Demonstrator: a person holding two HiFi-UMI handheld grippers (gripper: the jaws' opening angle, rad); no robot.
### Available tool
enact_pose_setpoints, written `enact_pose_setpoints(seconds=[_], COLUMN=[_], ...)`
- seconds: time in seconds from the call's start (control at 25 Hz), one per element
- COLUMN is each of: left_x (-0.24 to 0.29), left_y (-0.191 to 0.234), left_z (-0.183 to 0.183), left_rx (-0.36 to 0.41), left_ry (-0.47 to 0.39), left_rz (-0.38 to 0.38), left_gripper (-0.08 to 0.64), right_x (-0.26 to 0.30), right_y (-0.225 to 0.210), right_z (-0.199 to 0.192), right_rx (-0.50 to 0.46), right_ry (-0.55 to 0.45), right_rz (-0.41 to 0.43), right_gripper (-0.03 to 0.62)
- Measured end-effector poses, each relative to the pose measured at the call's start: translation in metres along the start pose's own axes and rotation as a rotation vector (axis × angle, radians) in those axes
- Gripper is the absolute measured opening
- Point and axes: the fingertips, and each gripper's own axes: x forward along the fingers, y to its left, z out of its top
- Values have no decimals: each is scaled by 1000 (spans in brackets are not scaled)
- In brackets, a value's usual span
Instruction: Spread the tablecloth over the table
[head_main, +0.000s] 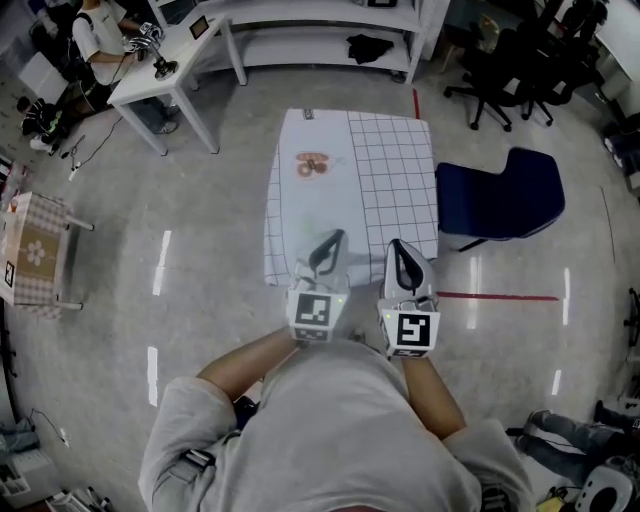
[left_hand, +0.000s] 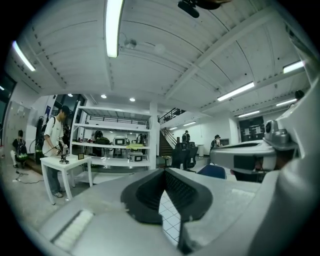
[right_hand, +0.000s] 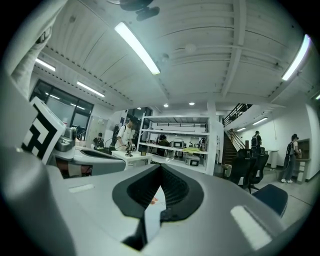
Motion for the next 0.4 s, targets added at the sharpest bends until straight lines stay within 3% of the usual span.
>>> enact_pose_setpoints(seconds=[0.4], left_x=[-12], left_y=[-15], left_z=[-18], left_rx=[13], left_ry=[53], left_rz=[-87], left_gripper=[21], right_x=[-15], right_y=[7], right_z=[-2], right_rx=[-17], right_ry=[25], right_rz=[-48], right_gripper=[6])
